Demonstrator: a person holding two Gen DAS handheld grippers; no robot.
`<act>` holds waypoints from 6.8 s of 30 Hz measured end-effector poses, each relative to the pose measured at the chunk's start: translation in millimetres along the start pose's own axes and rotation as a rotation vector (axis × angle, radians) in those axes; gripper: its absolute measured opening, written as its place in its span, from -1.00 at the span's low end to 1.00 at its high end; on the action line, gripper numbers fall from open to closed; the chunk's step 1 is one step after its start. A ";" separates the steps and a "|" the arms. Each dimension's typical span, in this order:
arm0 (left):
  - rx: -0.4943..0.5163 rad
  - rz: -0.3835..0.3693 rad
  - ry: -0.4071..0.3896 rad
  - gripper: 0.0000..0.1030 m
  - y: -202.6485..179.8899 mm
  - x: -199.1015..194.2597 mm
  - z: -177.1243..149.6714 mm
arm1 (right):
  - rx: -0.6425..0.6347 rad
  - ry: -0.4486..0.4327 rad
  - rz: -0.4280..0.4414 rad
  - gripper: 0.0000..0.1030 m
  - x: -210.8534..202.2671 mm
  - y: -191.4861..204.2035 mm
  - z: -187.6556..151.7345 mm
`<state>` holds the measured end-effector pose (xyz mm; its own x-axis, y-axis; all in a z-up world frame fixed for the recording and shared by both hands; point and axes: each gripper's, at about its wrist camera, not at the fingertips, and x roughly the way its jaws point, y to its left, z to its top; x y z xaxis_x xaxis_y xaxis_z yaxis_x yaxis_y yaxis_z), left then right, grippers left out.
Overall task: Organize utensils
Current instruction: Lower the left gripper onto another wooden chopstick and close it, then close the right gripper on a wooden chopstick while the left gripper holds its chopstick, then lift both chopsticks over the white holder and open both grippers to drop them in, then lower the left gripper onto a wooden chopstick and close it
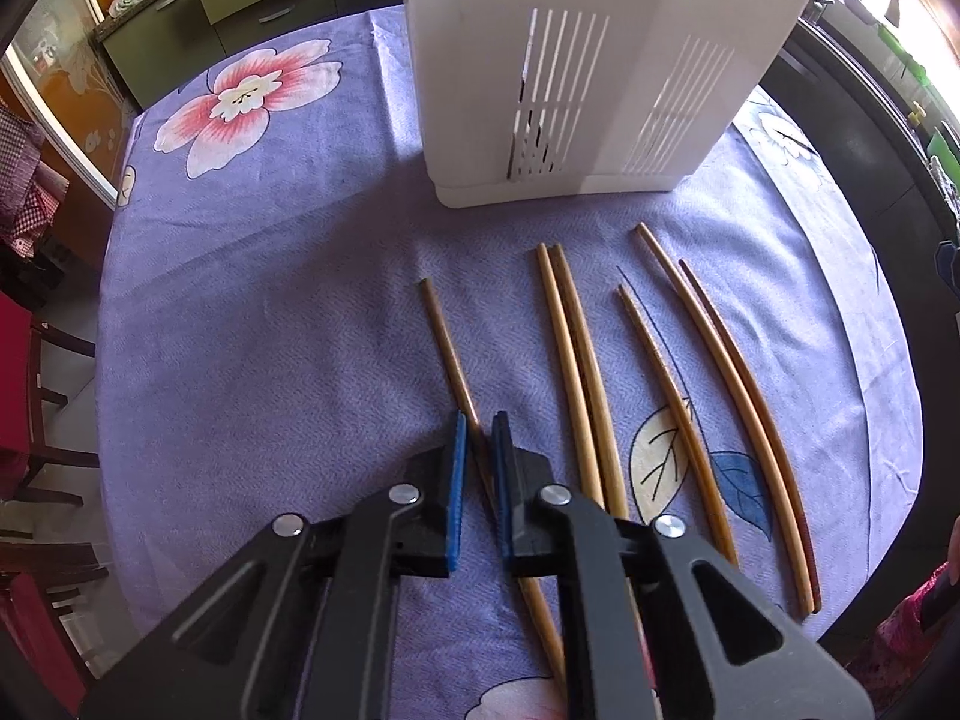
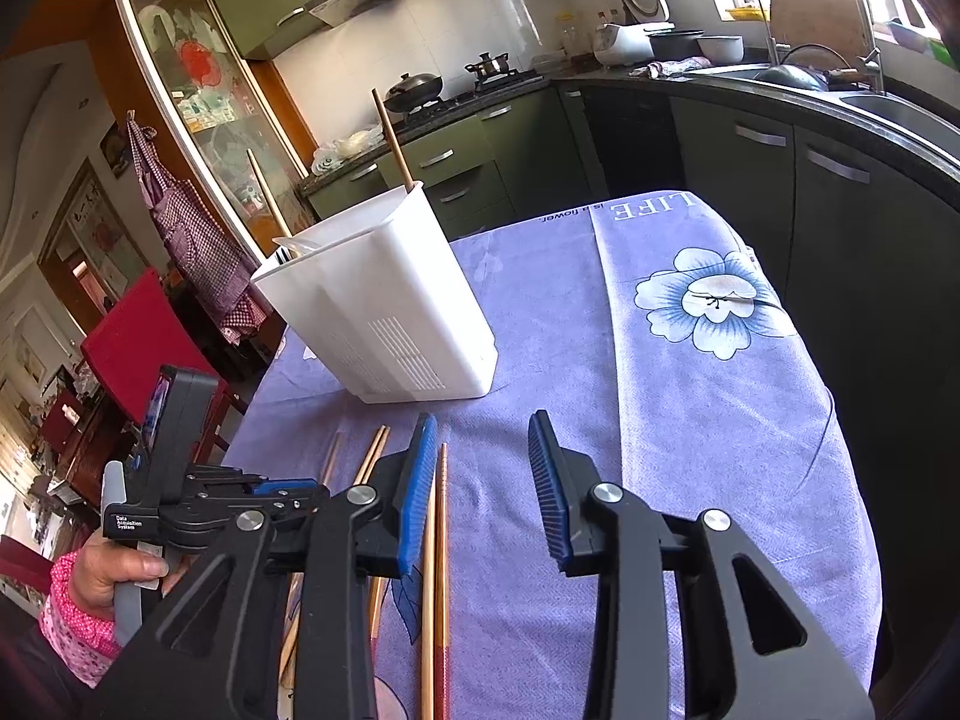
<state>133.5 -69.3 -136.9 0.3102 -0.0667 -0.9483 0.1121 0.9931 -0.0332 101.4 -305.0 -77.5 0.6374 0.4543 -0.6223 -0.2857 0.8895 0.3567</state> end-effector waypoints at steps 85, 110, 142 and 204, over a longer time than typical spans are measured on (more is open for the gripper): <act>0.027 -0.089 -0.235 -0.89 31.7 -105.0 -6.2 | -0.205 0.035 -0.002 -0.87 -0.1 46.1 18.5; 0.074 -0.093 -0.341 -0.90 20.9 -156.6 -11.5 | -0.213 -0.068 0.034 -0.87 -38.4 54.6 26.4; 0.105 -0.128 -0.556 -0.89 -0.6 -293.7 89.3 | -0.270 -0.249 0.104 -0.87 -81.5 120.9 189.7; 0.054 -0.041 0.082 -0.54 -17.5 -1.6 14.3 | -0.071 0.121 0.018 -0.32 25.4 -0.7 -3.7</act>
<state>144.6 -87.9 -130.3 0.2263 -0.0970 -0.9692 0.1742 0.9830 -0.0576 115.1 -293.9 -96.2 0.5422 0.4690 -0.6972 -0.3492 0.8805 0.3206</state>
